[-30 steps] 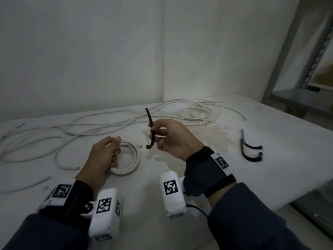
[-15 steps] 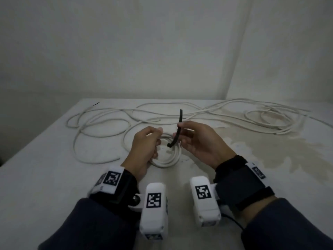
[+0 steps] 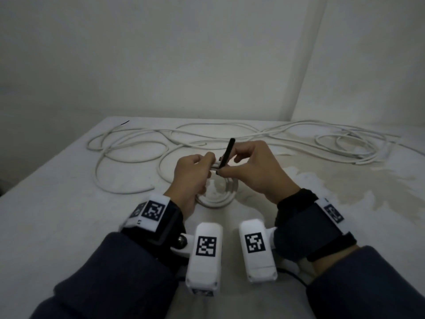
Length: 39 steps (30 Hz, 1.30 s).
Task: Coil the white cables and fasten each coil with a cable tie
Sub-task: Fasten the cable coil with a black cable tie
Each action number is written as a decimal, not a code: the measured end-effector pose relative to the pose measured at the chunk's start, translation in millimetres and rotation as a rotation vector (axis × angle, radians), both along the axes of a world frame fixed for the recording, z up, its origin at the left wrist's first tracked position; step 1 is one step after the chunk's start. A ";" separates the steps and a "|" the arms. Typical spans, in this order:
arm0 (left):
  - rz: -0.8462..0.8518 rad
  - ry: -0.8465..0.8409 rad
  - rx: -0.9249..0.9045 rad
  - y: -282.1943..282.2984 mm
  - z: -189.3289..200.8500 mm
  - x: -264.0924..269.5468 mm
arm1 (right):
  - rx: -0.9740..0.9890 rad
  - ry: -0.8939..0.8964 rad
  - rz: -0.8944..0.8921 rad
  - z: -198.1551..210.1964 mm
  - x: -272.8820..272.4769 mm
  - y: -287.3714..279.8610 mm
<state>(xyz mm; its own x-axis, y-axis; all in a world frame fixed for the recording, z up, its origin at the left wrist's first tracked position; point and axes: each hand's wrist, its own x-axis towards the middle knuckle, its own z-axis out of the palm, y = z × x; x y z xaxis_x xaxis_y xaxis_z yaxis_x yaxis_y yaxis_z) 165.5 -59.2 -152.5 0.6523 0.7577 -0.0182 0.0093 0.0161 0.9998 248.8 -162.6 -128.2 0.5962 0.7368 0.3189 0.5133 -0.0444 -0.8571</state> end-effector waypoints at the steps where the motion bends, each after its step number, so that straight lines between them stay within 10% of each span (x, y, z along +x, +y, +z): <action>1: -0.015 0.007 -0.005 -2.2 0.7 0.1 | -0.029 -0.040 -0.016 -1.3 1.5 -0.2; 17: -0.112 0.046 -0.121 -10.9 5.1 -1.3 | 0.098 -0.084 0.002 -10.0 12.1 -3.2; 39: 0.004 -0.126 -0.076 -6.3 0.4 2.2 | 0.343 0.358 0.022 5.2 0.7 -7.3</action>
<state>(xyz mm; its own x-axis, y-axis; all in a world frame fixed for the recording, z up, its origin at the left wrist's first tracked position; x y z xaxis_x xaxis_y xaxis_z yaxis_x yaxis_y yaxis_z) 167.8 -65.5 -152.2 0.6501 0.7598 0.0061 -0.1168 0.0920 0.9889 249.5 -169.9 -123.0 0.6985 0.6388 0.3227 0.1812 0.2783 -0.9432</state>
